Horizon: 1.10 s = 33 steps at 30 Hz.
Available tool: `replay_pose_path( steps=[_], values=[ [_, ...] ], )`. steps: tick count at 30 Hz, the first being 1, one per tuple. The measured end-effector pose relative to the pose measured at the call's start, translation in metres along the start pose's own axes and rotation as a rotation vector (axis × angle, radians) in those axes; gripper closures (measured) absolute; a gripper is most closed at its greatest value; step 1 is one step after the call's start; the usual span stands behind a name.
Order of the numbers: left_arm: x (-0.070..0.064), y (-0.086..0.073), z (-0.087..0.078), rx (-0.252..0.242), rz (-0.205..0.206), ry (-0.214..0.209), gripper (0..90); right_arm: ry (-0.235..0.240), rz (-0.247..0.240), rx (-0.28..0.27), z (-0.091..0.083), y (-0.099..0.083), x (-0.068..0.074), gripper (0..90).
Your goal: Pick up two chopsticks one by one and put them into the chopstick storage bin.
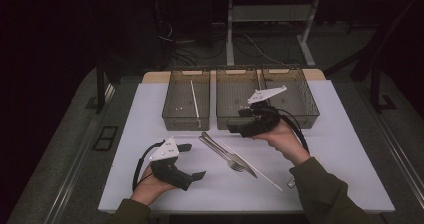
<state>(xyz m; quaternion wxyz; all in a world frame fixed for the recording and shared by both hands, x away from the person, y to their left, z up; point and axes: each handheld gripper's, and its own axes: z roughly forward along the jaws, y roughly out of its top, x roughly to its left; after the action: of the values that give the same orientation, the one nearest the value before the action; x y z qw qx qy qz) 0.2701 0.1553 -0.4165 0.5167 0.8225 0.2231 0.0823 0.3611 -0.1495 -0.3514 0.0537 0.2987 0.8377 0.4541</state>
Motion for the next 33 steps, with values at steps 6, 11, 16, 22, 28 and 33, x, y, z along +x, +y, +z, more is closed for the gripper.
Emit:
replay_pose_path(
  steps=[6, 11, 16, 22, 28, 33],
  values=[
    [0.000, 0.000, 0.000, -0.001, -0.004, 0.002, 0.0, 0.001, 0.003, -0.003, -0.012, -0.024, 0.002, 23.8],
    [0.001, 0.000, 0.000, 0.003, -0.004, 0.003, 0.0, -0.014, 0.014, -0.002, -0.021, -0.044, 0.002, 23.5],
    [0.001, 0.000, -0.001, 0.002, -0.001, 0.004, 0.0, -0.015, 0.008, -0.004, -0.031, -0.061, 0.004, 23.6],
    [0.001, 0.000, -0.001, 0.005, 0.002, 0.004, 0.0, -0.019, 0.023, -0.005, -0.043, -0.079, 0.008, 23.7],
    [0.001, 0.000, -0.001, 0.005, 0.002, 0.006, 0.0, -0.043, 0.050, 0.001, -0.051, -0.097, 0.011, 27.3],
    [0.000, 0.000, -0.001, 0.007, 0.004, 0.006, 0.0, -0.067, 0.058, 0.026, -0.053, -0.108, 0.016, 38.0]
  ],
)
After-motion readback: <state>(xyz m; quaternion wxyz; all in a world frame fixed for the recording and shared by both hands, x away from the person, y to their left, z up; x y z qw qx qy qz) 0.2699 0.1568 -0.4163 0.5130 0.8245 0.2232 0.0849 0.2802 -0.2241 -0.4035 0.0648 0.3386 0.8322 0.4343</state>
